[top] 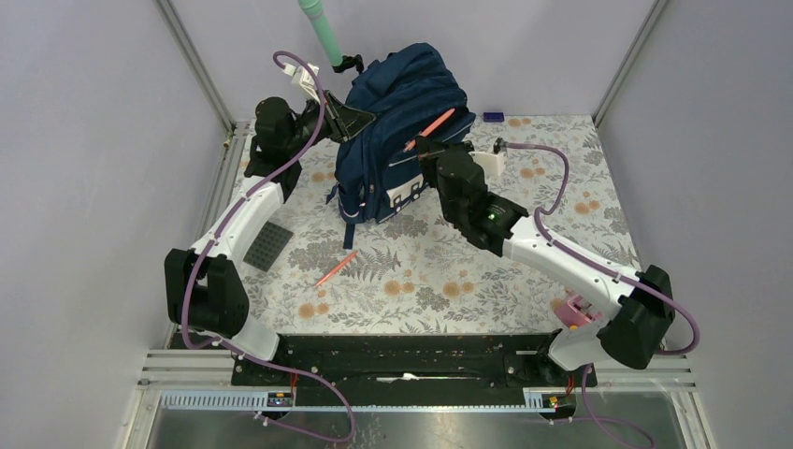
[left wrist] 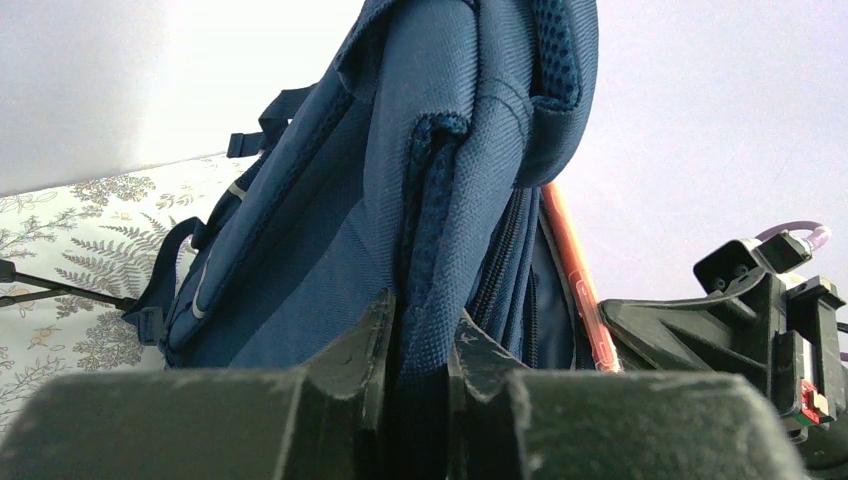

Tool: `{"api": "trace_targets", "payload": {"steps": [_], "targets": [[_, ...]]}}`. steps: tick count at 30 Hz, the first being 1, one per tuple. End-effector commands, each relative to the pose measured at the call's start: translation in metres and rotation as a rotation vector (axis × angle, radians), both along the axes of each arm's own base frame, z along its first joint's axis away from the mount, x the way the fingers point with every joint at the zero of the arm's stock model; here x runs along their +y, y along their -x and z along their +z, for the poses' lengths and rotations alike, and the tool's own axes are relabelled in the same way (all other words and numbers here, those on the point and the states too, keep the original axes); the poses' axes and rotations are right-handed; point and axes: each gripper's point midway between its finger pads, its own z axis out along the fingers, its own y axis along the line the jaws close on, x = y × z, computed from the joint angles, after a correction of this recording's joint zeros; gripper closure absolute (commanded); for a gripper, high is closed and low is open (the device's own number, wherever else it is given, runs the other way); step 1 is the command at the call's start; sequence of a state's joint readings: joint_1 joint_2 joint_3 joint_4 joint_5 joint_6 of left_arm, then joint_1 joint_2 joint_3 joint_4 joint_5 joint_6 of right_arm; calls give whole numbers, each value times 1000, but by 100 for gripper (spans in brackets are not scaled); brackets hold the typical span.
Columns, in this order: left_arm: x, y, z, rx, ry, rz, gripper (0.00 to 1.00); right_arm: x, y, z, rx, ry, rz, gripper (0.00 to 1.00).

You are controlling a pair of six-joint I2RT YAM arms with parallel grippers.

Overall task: Pack the student bag
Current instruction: Place the stationery in the student bag.

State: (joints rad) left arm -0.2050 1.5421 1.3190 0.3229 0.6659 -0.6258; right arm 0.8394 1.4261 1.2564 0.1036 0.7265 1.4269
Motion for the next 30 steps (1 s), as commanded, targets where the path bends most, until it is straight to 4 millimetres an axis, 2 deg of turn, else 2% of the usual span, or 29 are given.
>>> {"api": "trace_targets", "payload": {"steps": [1,5,9,13,21,24,26,30], "targets": [[11,23,92,-291,92,31,100,-15,6,-11,34,38,-75,100],[11,24,93,-295,88,33,100,-12,2,-10,33,47,-84,100],[11,24,93,-298,81,36,100,-11,-2,-7,26,65,-91,78],[11,24,94,-298,83,35,100,-9,-3,-6,14,84,-86,50],[11,25,94,-298,81,33,100,-7,-4,1,-18,112,-72,42],[11,24,94,-298,79,35,100,-5,-2,16,-82,156,-43,42],[12,24,93,-300,73,37,100,-3,2,31,-145,215,0,36],[12,23,92,-303,53,39,100,-1,23,42,-217,315,76,31]]}}
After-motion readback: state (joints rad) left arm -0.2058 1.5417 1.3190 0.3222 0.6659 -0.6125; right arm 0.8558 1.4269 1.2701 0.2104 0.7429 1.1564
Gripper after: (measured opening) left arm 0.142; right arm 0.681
